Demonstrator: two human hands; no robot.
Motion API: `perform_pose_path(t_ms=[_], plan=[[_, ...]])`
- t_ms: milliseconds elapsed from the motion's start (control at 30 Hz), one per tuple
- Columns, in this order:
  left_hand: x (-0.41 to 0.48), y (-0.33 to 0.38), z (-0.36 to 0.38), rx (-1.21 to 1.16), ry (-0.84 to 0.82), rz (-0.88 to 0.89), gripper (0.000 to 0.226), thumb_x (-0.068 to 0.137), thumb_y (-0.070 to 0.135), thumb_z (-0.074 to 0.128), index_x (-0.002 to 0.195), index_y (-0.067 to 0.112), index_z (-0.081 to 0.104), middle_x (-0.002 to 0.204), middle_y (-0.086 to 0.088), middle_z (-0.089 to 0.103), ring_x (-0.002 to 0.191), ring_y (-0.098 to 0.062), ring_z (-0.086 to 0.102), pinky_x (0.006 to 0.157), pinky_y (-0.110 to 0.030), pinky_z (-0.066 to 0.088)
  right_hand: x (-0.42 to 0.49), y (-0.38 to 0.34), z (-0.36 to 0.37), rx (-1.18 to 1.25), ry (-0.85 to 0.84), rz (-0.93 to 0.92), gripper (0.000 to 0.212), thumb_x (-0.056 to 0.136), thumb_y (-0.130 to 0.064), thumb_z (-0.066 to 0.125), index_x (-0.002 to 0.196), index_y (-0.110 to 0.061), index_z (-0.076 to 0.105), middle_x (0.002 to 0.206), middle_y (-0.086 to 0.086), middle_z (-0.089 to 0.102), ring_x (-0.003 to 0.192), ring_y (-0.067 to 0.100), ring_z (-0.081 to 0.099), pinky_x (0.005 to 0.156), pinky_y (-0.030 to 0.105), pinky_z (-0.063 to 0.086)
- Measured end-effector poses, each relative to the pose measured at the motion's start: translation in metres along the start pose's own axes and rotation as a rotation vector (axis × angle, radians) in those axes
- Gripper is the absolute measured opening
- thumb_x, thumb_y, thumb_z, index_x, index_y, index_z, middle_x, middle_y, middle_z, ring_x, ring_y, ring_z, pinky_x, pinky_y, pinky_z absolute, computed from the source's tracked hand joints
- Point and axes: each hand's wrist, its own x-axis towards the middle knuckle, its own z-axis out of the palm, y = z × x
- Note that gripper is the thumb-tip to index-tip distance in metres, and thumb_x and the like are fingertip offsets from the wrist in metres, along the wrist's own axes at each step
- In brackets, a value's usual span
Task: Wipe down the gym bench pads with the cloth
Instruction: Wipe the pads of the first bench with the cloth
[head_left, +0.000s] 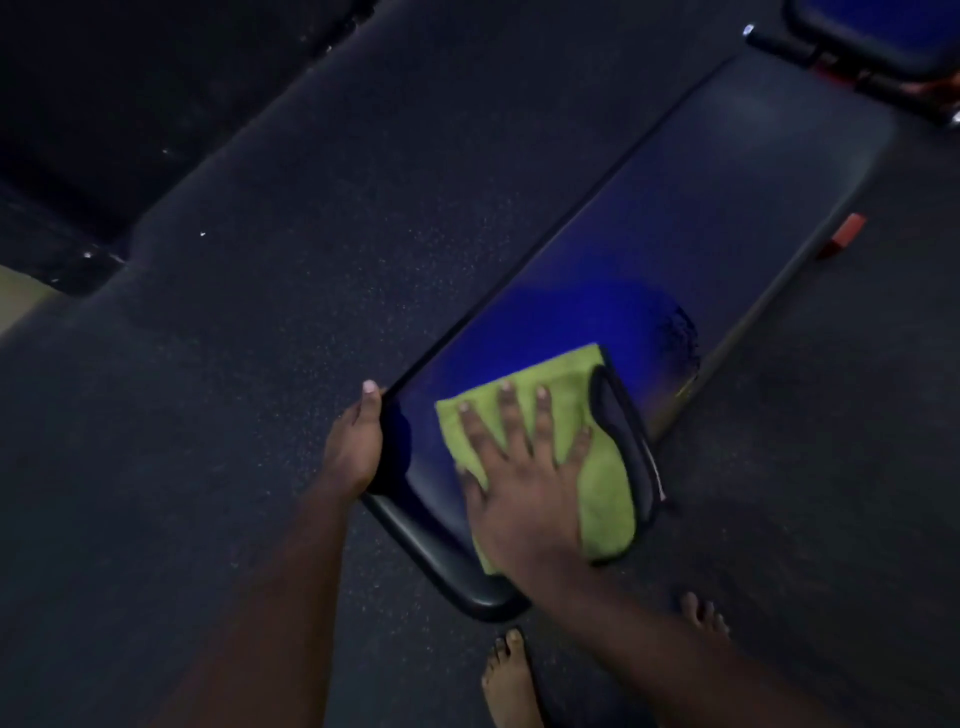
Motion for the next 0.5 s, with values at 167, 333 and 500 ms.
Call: perform_pose_path(t_ms=[167, 333, 500], plan=[[0.003, -0.004, 0.001, -0.015, 0.009, -0.004, 0.064, 0.100, 0.064, 0.019, 0.141, 0.030, 0.054, 0.151, -0.006, 0.045, 0.140, -0.029, 0.041, 0.117, -0.047, 0.028, 0.135, 0.068, -0.015, -0.127, 0.018, -0.001, 0.061, 0.097, -0.055, 0.029, 0.157, -0.050, 0.017, 0.171, -0.005, 0.009, 0.157, 0.027, 0.009, 0.111, 0.077, 0.007], [0.002, 0.000, -0.006, -0.042, -0.028, -0.009, 0.067, 0.097, 0.068, 0.017, 0.140, 0.032, 0.054, 0.152, -0.006, 0.044, 0.141, -0.028, 0.039, 0.118, -0.052, 0.026, 0.060, 0.073, -0.022, -0.043, 0.103, 0.314, 0.062, 0.100, -0.054, 0.023, 0.160, -0.044, 0.013, 0.171, -0.002, 0.007, 0.157, 0.030, 0.006, 0.114, 0.073, 0.012], [-0.001, 0.004, -0.003, -0.005, 0.007, -0.019, 0.067, 0.102, 0.060, 0.017, 0.146, 0.020, 0.048, 0.156, -0.012, 0.037, 0.144, -0.032, 0.033, 0.119, -0.047, 0.021, 0.055, -0.018, 0.004, -0.019, -0.020, -0.124, 0.064, 0.101, -0.055, 0.032, 0.160, -0.046, 0.008, 0.171, 0.000, -0.003, 0.156, 0.034, -0.009, 0.114, 0.074, 0.001]])
